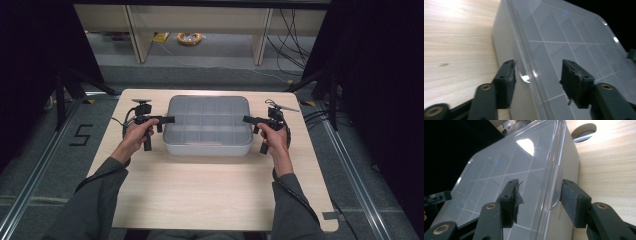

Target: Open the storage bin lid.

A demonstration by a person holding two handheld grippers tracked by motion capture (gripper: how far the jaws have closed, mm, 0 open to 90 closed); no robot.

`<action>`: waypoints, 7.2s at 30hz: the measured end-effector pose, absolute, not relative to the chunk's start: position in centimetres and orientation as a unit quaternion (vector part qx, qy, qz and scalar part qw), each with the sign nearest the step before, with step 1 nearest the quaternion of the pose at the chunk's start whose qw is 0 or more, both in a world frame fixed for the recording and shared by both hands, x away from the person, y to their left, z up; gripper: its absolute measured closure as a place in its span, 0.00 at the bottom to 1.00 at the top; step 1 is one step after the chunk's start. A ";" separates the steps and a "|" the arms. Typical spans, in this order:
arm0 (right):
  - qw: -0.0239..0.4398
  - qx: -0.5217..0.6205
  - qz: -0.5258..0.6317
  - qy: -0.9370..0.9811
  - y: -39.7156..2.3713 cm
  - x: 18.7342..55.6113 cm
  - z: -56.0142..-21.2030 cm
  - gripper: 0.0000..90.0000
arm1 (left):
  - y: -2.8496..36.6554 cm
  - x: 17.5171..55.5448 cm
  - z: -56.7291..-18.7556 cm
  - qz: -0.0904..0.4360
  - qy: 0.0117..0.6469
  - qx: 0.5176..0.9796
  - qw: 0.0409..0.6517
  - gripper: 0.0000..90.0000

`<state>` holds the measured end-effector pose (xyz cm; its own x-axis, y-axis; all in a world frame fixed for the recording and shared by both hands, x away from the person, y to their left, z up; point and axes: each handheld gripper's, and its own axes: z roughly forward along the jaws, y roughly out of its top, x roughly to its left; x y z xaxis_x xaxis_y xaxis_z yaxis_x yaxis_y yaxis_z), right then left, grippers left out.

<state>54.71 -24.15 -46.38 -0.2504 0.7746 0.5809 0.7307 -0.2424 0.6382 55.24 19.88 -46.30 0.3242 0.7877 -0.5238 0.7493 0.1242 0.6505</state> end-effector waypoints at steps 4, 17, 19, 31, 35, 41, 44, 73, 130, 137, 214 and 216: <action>-0.005 0.640 0.491 0.591 -23.8 54.2 -45.6 0.59 | 19.6 55.0 -46.1 0.031 0.589 0.656 0.472 0.54; 0.028 0.634 0.520 0.572 -24.3 52.7 -44.8 0.73 | 20.2 53.1 -43.9 0.036 0.576 0.642 0.505 0.64; 0.047 0.626 0.521 0.579 -24.3 52.5 -44.5 0.73 | 20.2 52.8 -43.5 0.042 0.574 0.642 0.506 0.65; 0.060 0.607 0.543 0.576 -23.9 50.3 -41.7 0.75 | 21.1 50.1 -41.8 0.049 0.550 0.639 0.536 0.68; 0.070 0.597 0.550 0.580 -24.0 49.4 -41.4 0.75 | 21.2 48.7 -41.2 0.063 0.540 0.641 0.543 0.69; 0.079 0.578 0.557 0.591 -24.2 47.7 -41.8 0.75 | 21.2 46.8 -41.0 0.079 0.525 0.648 0.546 0.70; 0.079 0.574 0.565 0.587 -24.2 46.7 -42.0 0.75 | 21.0 46.0 -41.5 0.086 0.518 0.659 0.539 0.69; 0.080 0.568 0.565 0.593 -24.5 40.4 -42.5 0.76 | 21.7 40.5 -43.5 0.049 0.488 0.691 0.531 0.68; 0.037 0.595 0.502 0.627 -24.3 31.6 -49.4 0.74 | 21.6 32.9 -49.7 0.005 0.484 0.746 0.458 0.63; 0.021 0.606 0.489 0.627 -23.9 31.2 -49.4 0.74 | 21.6 32.9 -50.1 -0.004 0.486 0.749 0.450 0.60; 0.114 0.596 0.445 0.658 -24.6 31.9 -49.6 0.37 | 21.6 32.4 -50.0 0.033 0.487 0.756 0.437 0.30; 0.114 0.597 0.444 0.658 -24.8 31.8 -49.4 0.36 | 21.7 32.4 -50.0 0.037 0.482 0.754 0.445 0.29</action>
<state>31.83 -24.76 -49.36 -0.2602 0.8872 0.3810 0.6848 -0.1086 0.7206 32.44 21.70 -50.05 0.5333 0.7592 -0.3731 0.6937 -0.1402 0.7065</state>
